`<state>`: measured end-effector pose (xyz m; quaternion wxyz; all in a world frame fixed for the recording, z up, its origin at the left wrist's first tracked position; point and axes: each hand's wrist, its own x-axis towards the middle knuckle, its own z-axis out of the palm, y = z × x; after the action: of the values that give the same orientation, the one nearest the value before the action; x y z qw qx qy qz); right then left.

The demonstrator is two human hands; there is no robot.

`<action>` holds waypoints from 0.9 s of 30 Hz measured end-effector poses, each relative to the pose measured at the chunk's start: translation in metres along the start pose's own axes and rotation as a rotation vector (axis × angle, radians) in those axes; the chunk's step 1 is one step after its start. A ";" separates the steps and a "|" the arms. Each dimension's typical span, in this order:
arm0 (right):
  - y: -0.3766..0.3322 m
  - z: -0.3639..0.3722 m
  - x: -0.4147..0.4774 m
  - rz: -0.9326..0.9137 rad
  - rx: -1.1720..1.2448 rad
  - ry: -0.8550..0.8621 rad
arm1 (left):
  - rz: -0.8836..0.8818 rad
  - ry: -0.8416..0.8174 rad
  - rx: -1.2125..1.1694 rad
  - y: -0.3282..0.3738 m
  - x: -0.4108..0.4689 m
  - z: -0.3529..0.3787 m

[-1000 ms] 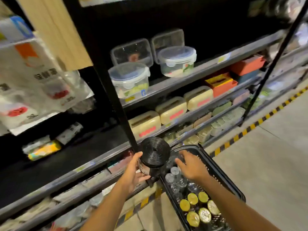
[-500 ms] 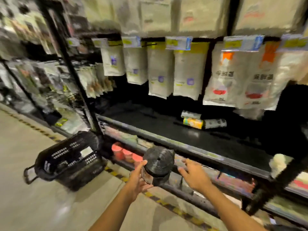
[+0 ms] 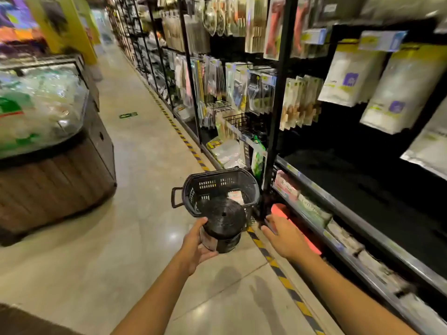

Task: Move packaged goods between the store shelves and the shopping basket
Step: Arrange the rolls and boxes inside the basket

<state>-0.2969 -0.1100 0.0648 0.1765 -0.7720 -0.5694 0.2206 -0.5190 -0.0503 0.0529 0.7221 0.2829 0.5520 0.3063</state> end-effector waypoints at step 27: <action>-0.001 0.029 0.472 -0.192 -0.124 -0.386 | -0.126 0.321 -0.232 0.183 0.343 0.033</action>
<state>-0.1940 0.3426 -0.0250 0.0368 -0.6670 -0.6760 0.3112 -0.4412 0.3256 -0.0173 0.6705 0.1104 0.6374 0.3632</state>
